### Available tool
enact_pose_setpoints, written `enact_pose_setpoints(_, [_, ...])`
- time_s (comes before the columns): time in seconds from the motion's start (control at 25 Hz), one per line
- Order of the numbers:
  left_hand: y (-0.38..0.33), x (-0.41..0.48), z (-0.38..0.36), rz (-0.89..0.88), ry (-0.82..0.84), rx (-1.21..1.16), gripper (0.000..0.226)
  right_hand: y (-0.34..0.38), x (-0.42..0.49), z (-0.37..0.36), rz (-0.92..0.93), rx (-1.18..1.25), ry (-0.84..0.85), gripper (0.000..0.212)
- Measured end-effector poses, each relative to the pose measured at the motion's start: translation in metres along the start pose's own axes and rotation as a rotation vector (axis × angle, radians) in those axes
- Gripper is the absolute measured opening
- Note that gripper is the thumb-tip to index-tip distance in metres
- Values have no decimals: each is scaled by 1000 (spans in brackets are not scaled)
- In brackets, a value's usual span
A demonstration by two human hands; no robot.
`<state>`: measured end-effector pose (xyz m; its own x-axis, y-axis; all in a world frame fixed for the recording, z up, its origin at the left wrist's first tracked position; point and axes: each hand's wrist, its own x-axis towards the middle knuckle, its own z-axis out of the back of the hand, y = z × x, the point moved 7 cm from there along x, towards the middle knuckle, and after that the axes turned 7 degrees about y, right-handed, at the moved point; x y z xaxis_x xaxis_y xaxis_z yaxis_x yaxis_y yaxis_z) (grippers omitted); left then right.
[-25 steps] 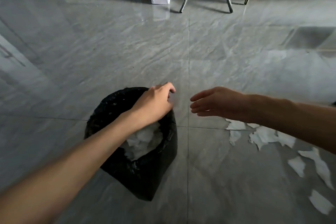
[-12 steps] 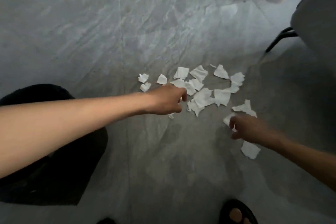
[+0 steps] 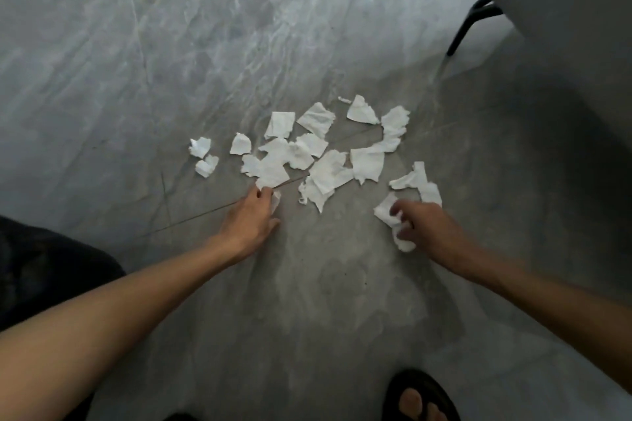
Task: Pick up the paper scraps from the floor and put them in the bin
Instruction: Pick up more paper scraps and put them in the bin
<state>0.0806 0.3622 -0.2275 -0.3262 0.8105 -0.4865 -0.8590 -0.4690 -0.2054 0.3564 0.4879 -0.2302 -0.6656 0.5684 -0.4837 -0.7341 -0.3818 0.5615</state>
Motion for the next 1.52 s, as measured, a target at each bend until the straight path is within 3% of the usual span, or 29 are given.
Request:
enact_pose_setpoints(0.08, [2, 6, -4, -21, -46, -29, 34, 5, 21, 7, 16, -24, -114, 36])
enact_pose_setpoints(0.2, [5, 8, -5, -39, -57, -123, 9, 6, 38, 5, 29, -105, -167, 23])
enact_pose_setpoints(0.28, [2, 6, -2, -56, -68, -183, 12, 5, 37, 2, 68, -124, -198, 12])
enact_pose_setpoints(0.48, [-63, 18, 26, -259, -239, -117, 10, 8, 30, 0, 110, -75, -197, 9])
enact_pose_setpoints(0.6, [-101, 50, 23, -290, -162, -34, 13, 5, 22, 16, 103, 33, -260, 9])
enact_pose_setpoints(0.68, [-109, 67, 15, -247, -94, 59, 14, -11, 14, 37, 17, 169, -400, 12])
enact_pose_setpoints(0.76, [-114, 72, 16, -275, -141, 93, 14, -37, 8, 51, -150, 229, -476, 25])
enact_pose_setpoints(0.84, [-120, 66, 24, -366, -236, 96, 13, -59, 8, 47, -307, 230, -412, 32])
enact_pose_setpoints(0.92, [-125, 55, 38, -452, -324, 73, 9, -67, 10, 41, -350, 193, -371, 15])
enact_pose_setpoints(0.96, [-124, 51, 46, -479, -356, 38, 7, -67, 11, 39, -341, 180, -374, 9])
enact_pose_setpoints(1.04, [-115, 47, 58, -487, -365, -82, 6, -64, 11, 39, -308, 162, -402, 17])
enact_pose_setpoints(1.16, [-91, 50, 47, -403, -207, -257, 24, -56, 9, 41, -250, 180, -448, 18])
enact_pose_setpoints(1.28, [-80, 51, 12, -341, -50, -134, 43, -43, 7, 49, -141, 97, -497, 9])
enact_pose_setpoints(1.52, [-77, 43, 0, -347, -84, 122, 13, -21, 28, 54, 6, -82, -373, 11])
